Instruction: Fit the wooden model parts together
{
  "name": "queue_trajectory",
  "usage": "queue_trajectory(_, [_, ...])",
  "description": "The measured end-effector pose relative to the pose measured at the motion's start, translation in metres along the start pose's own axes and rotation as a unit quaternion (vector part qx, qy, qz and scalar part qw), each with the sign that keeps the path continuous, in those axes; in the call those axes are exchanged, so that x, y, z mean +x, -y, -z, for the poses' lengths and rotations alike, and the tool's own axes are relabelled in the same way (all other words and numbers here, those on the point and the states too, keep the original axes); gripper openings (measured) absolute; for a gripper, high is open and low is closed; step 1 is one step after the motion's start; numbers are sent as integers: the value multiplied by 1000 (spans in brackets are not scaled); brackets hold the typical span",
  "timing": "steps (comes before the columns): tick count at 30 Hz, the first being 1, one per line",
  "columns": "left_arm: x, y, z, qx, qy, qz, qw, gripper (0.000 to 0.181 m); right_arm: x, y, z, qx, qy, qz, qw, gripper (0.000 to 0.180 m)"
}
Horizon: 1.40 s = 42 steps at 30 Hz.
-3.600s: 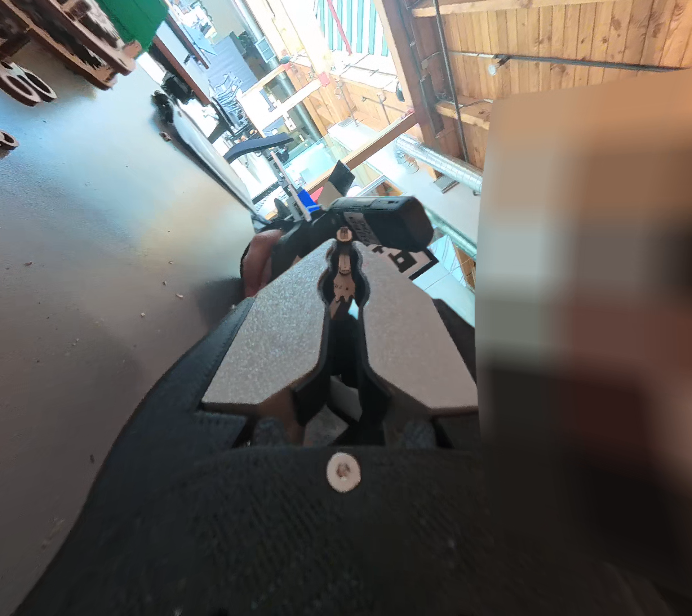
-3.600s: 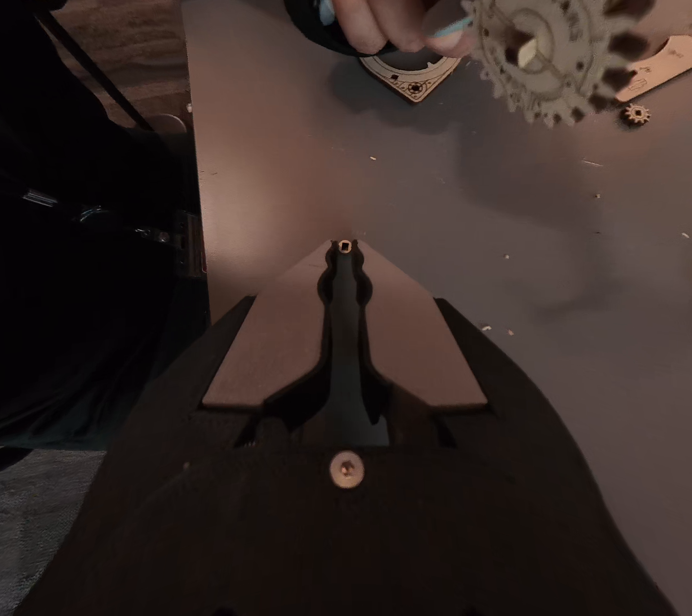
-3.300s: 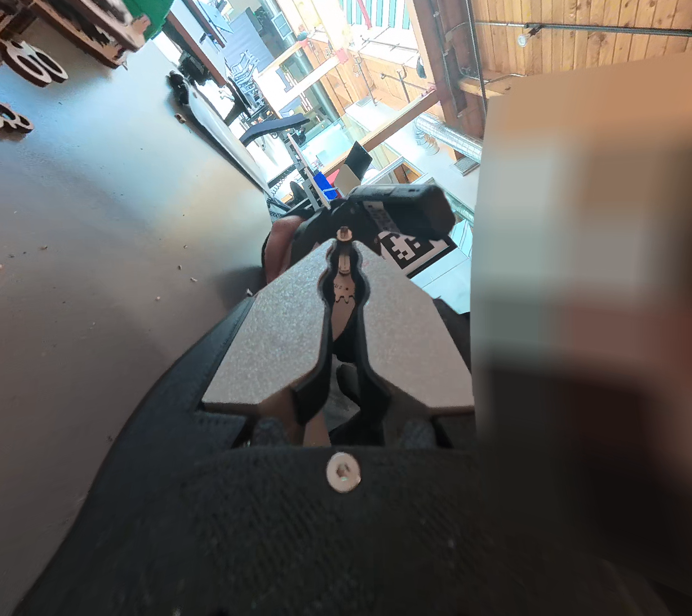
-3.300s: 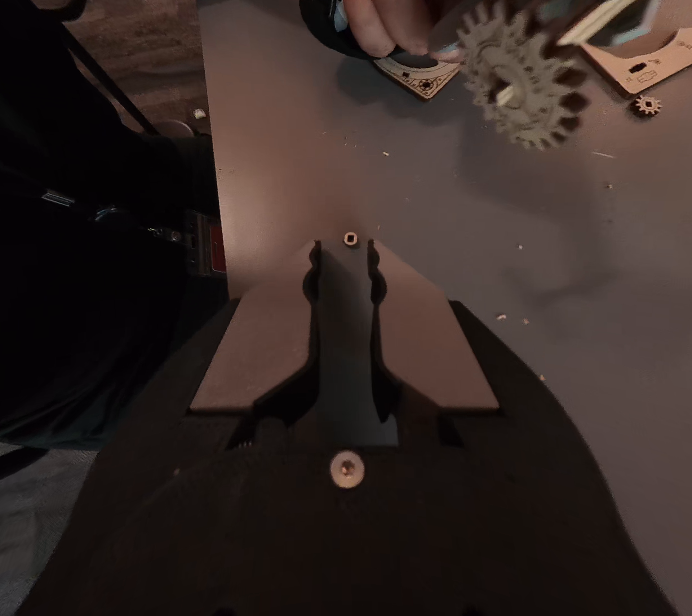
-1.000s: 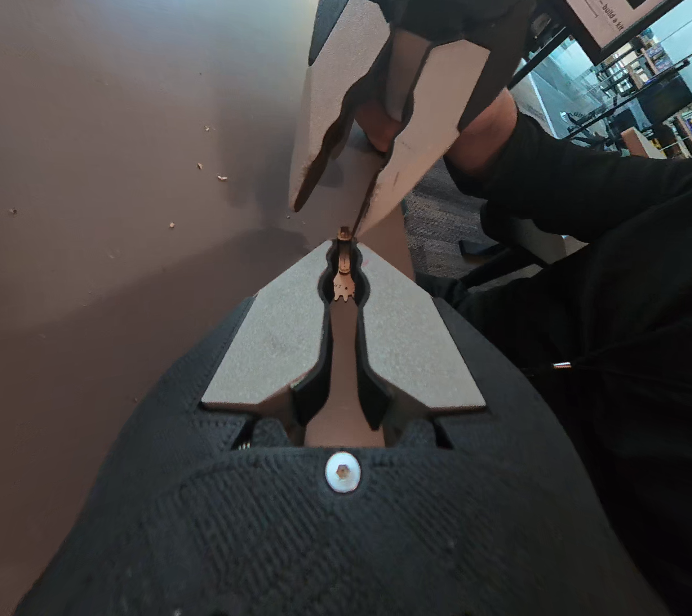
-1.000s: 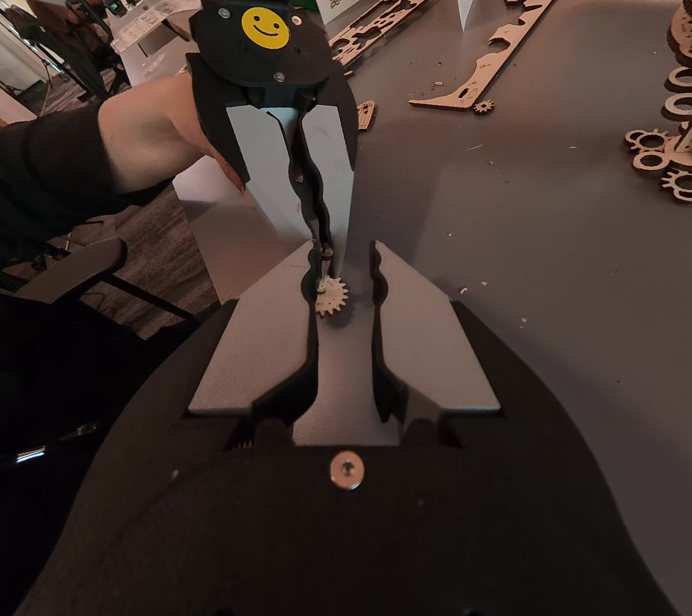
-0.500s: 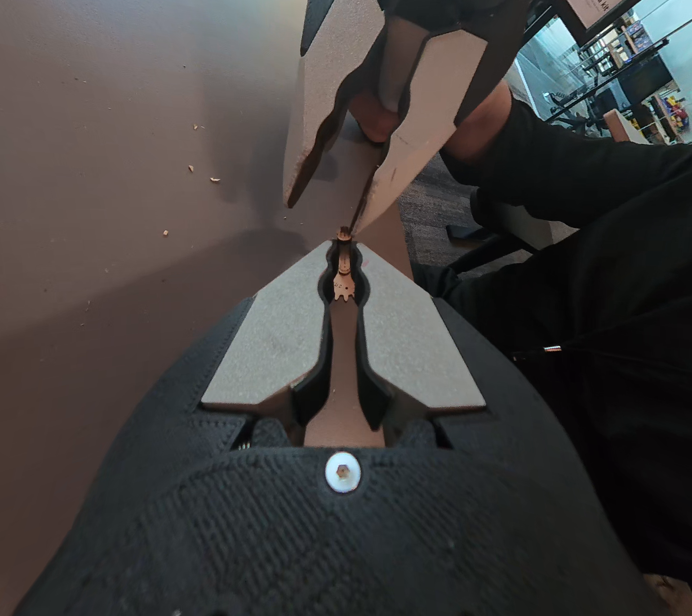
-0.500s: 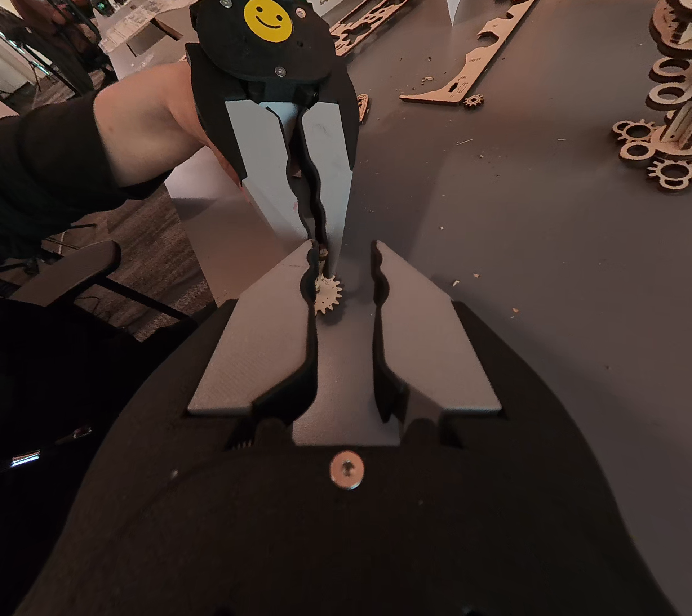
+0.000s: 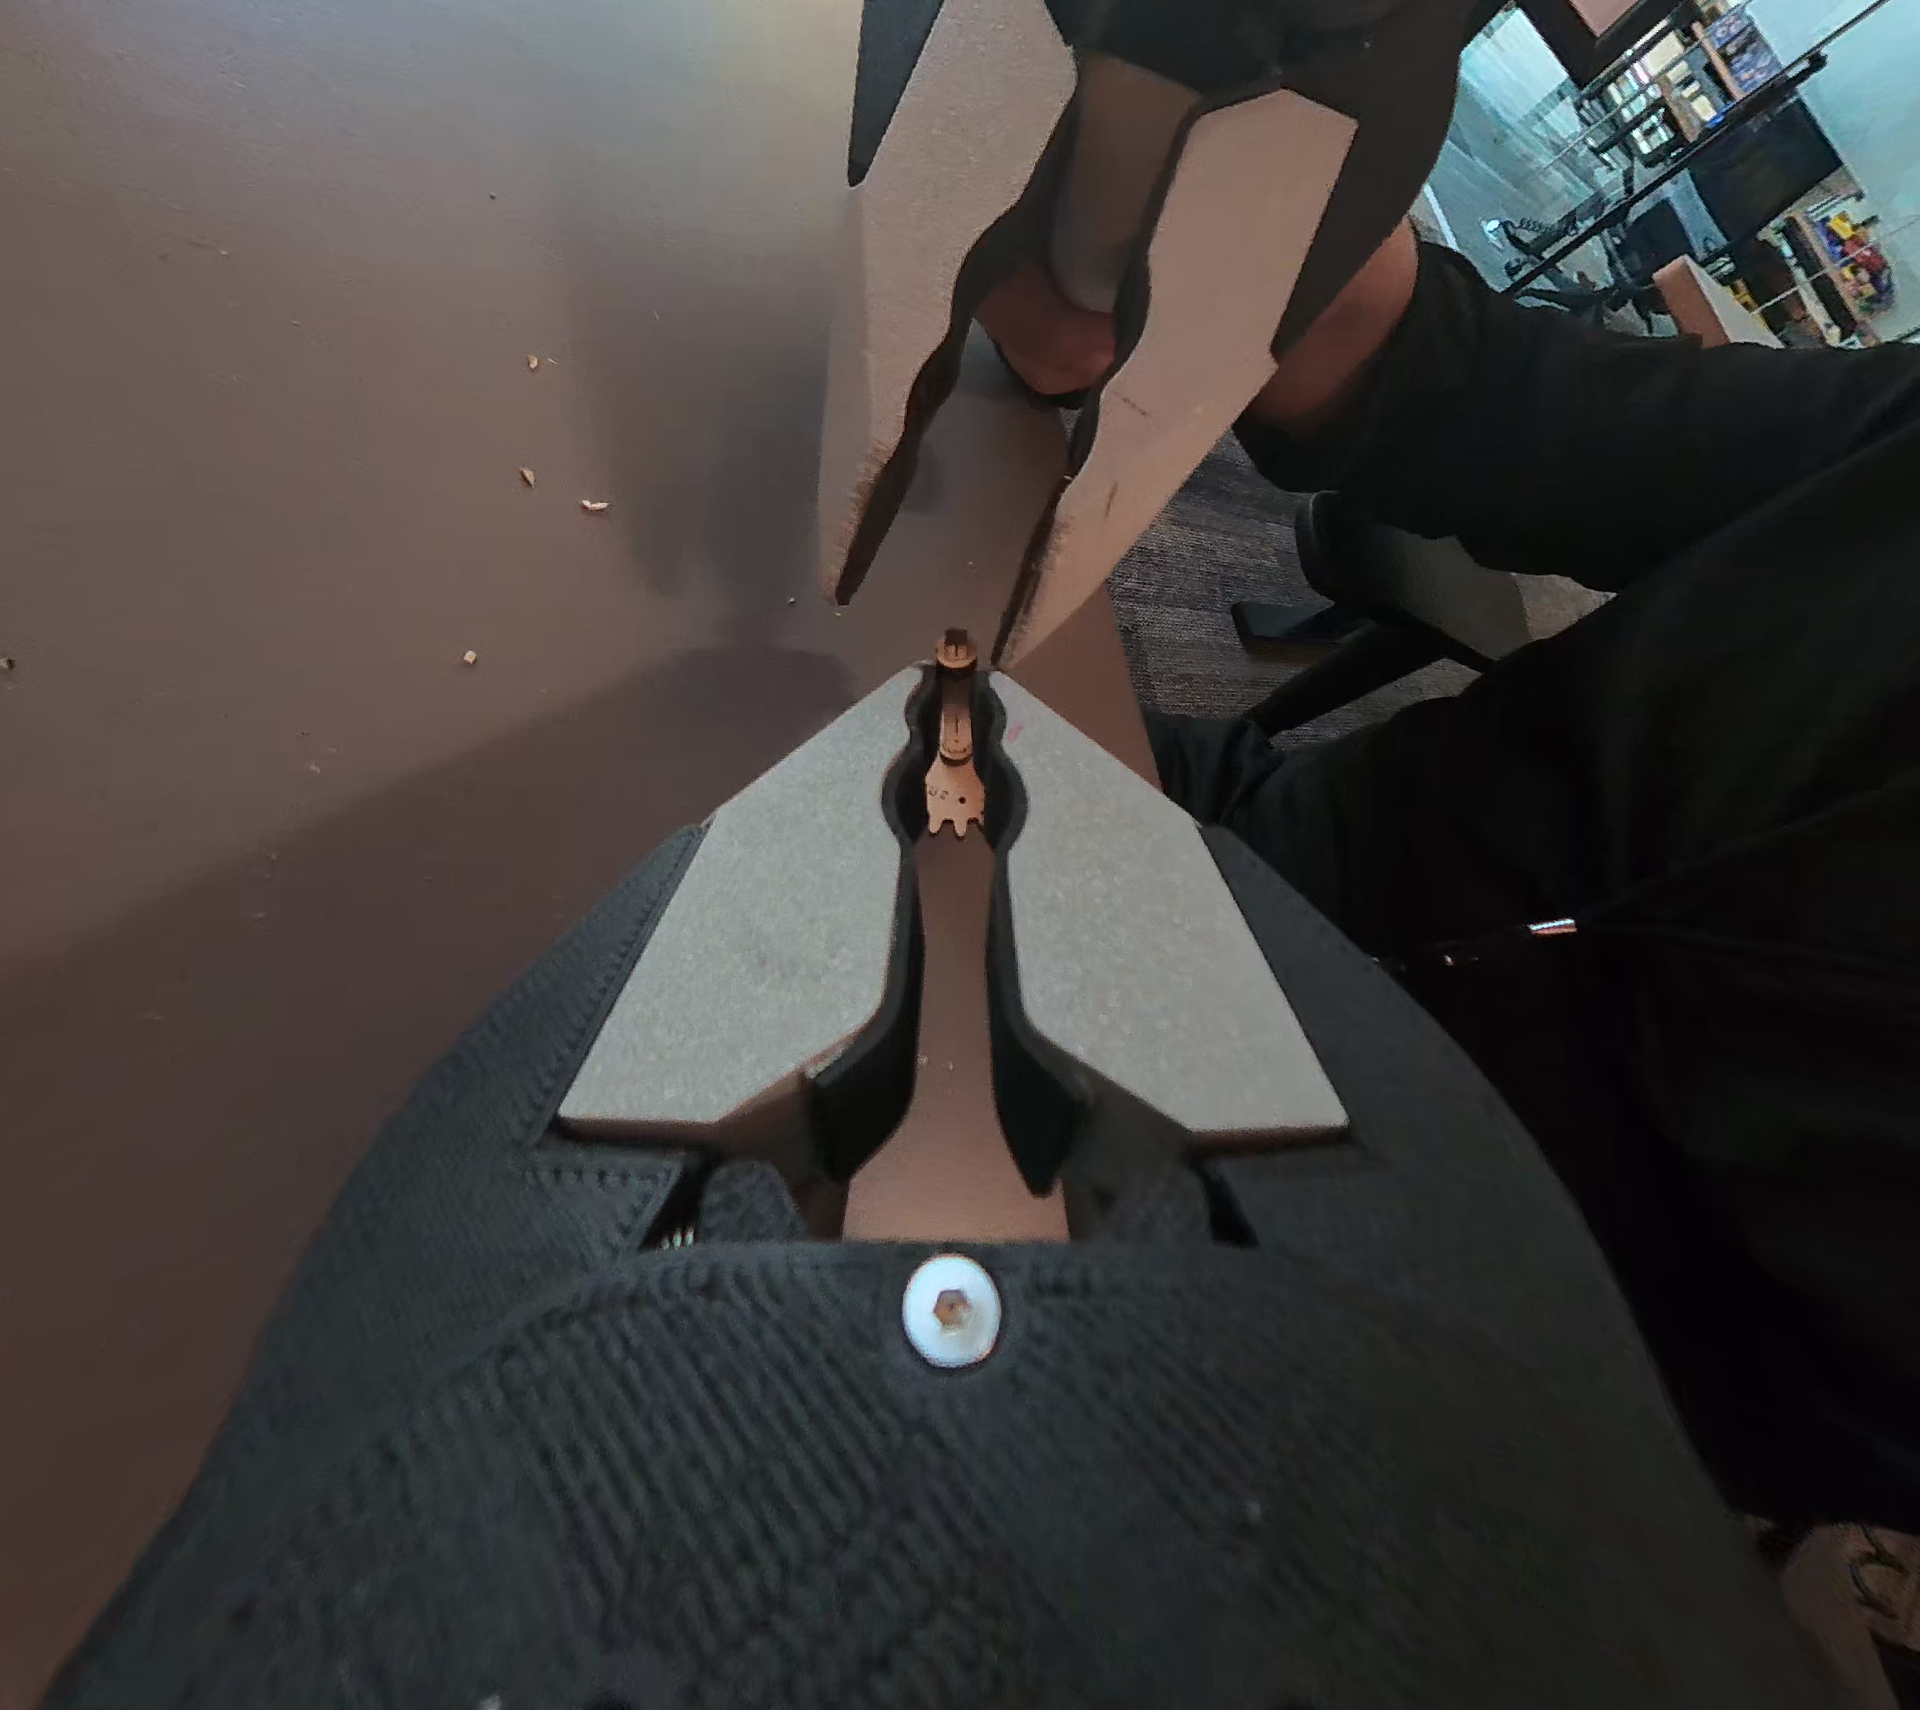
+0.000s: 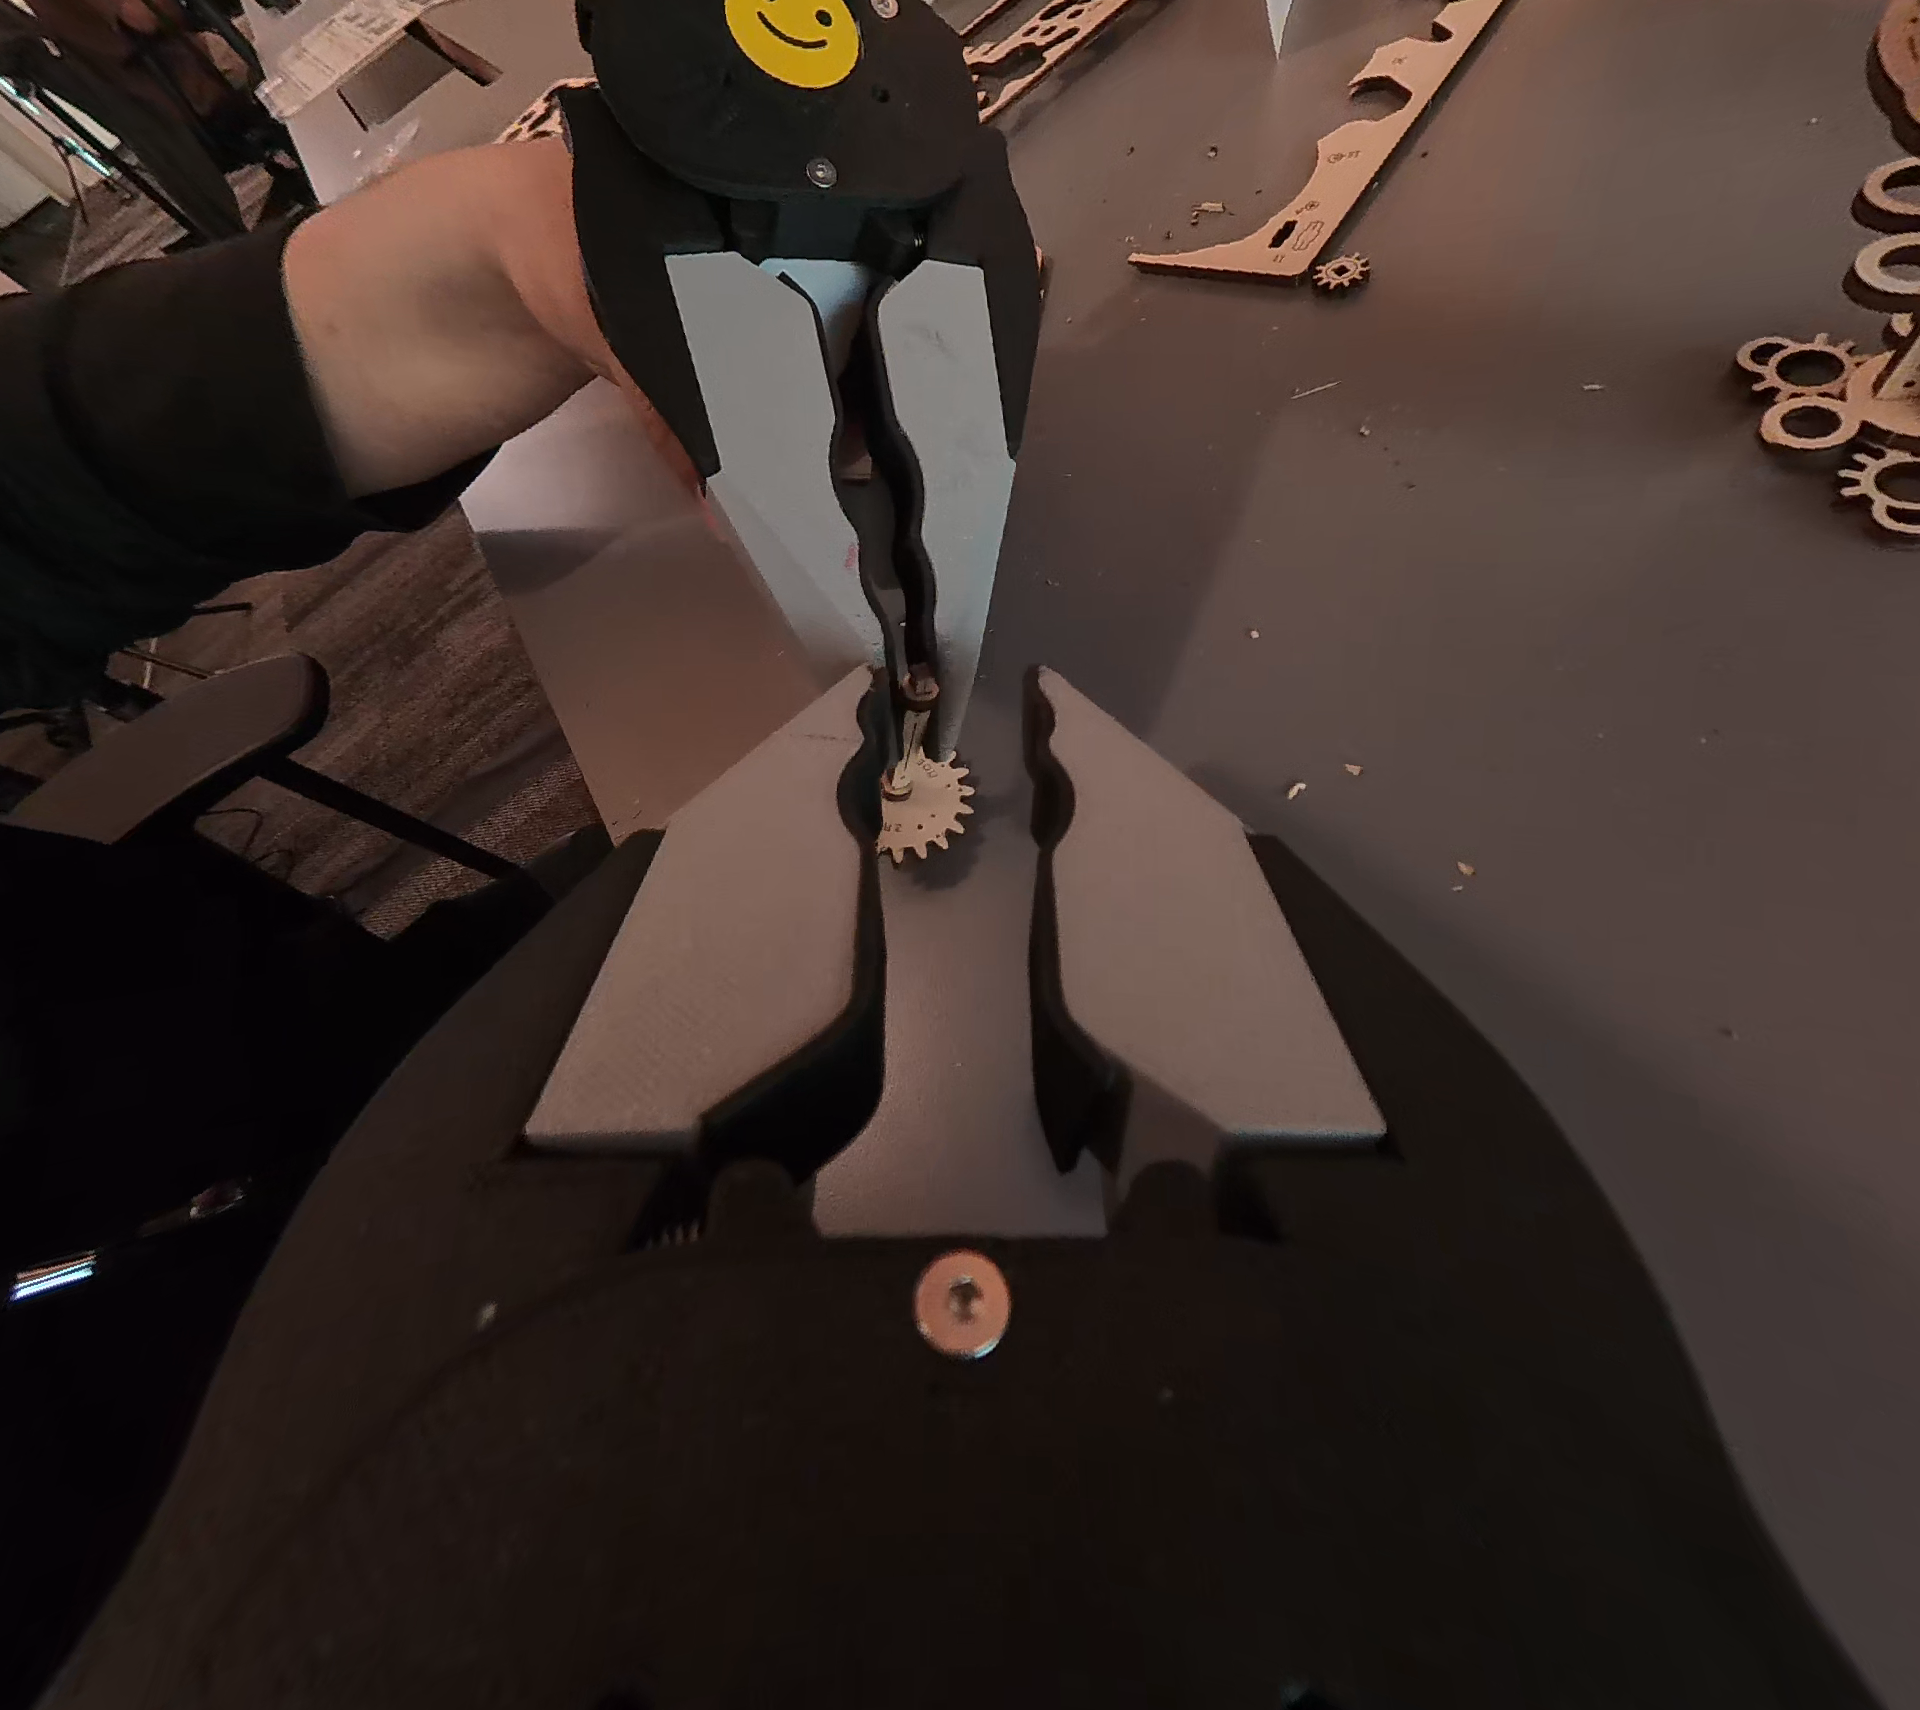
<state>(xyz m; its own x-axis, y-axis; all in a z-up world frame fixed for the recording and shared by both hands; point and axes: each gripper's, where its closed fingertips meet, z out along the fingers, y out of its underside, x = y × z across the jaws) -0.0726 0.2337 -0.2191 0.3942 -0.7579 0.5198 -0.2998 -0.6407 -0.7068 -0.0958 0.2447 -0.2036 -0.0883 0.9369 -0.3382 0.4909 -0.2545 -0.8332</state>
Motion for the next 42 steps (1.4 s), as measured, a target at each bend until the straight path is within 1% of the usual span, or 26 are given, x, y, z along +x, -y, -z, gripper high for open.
queue_trajectory(22, [2,-2,-2,10,30,-54,998,4,-6,1,4,1,-5,4,1000,23])
queue_trajectory(26, [1,-3,-1,7,44,-81,996,4,-19,6,8,10,-6,46,999,21])
queue_trajectory(30, [1,-3,-1,7,67,-116,991,5,-22,1,10,-23,-36,95,995,15])
queue_trajectory(32, [2,-4,-1,7,80,-133,988,5,-20,2,12,-31,-51,115,992,3])
queue_trajectory(33, [2,-4,-1,7,87,-145,986,5,-20,5,14,-29,-57,123,990,0])
queue_trajectory(37, [2,-4,-1,9,122,-183,976,5,-26,16,19,-32,-47,142,988,0])
queue_trajectory(42, [1,-5,-1,8,144,-201,969,4,-24,3,9,-96,-65,183,976,0])
